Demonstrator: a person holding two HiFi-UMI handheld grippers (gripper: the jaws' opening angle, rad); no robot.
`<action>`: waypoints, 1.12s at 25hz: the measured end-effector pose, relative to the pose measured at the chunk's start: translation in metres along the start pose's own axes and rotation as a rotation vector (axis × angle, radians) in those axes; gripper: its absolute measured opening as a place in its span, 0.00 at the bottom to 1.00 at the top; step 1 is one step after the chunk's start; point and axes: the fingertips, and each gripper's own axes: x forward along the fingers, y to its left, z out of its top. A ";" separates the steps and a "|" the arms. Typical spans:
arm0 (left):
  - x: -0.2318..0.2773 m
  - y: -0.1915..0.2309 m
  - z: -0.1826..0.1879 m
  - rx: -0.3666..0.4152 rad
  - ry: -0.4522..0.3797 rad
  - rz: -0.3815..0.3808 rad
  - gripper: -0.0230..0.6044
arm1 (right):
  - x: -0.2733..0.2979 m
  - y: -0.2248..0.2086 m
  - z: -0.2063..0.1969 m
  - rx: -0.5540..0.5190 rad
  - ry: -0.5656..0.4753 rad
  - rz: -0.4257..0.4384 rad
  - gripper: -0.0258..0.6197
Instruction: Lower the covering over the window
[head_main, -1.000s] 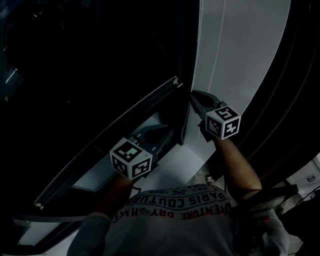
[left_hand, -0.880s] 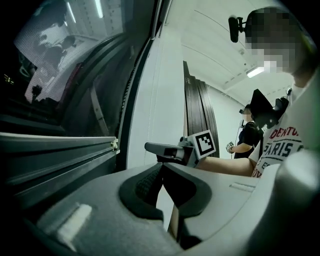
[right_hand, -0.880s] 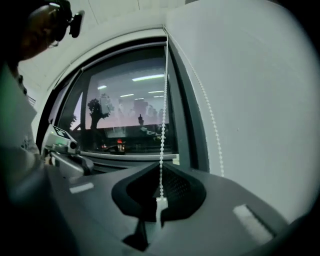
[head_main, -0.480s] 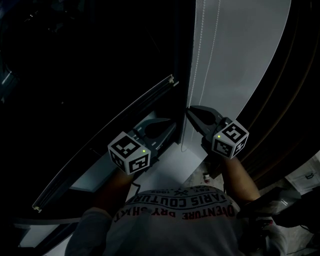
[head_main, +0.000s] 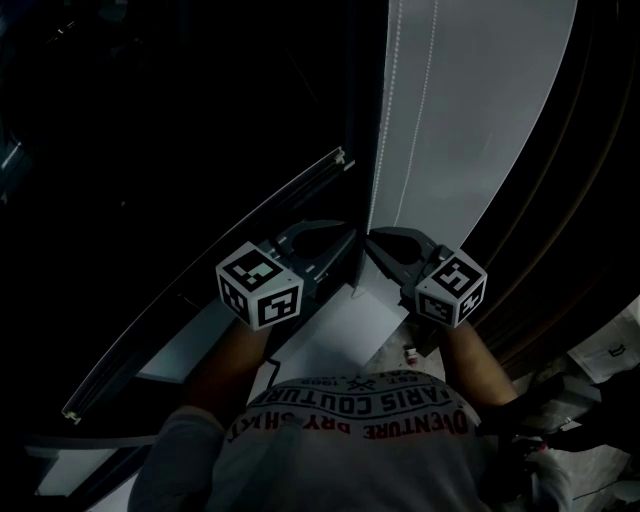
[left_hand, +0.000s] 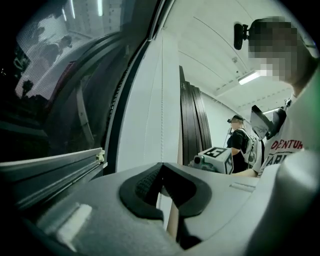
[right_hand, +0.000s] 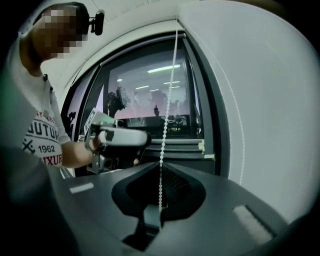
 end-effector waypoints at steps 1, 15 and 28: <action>0.001 0.000 0.002 0.006 0.000 -0.004 0.04 | 0.001 0.004 -0.008 0.012 0.011 0.009 0.06; 0.018 -0.014 0.027 0.075 -0.005 -0.036 0.15 | -0.006 0.027 -0.033 0.062 0.031 0.042 0.06; 0.016 -0.029 0.033 0.068 -0.021 -0.066 0.05 | -0.013 0.040 -0.058 0.120 0.048 0.053 0.06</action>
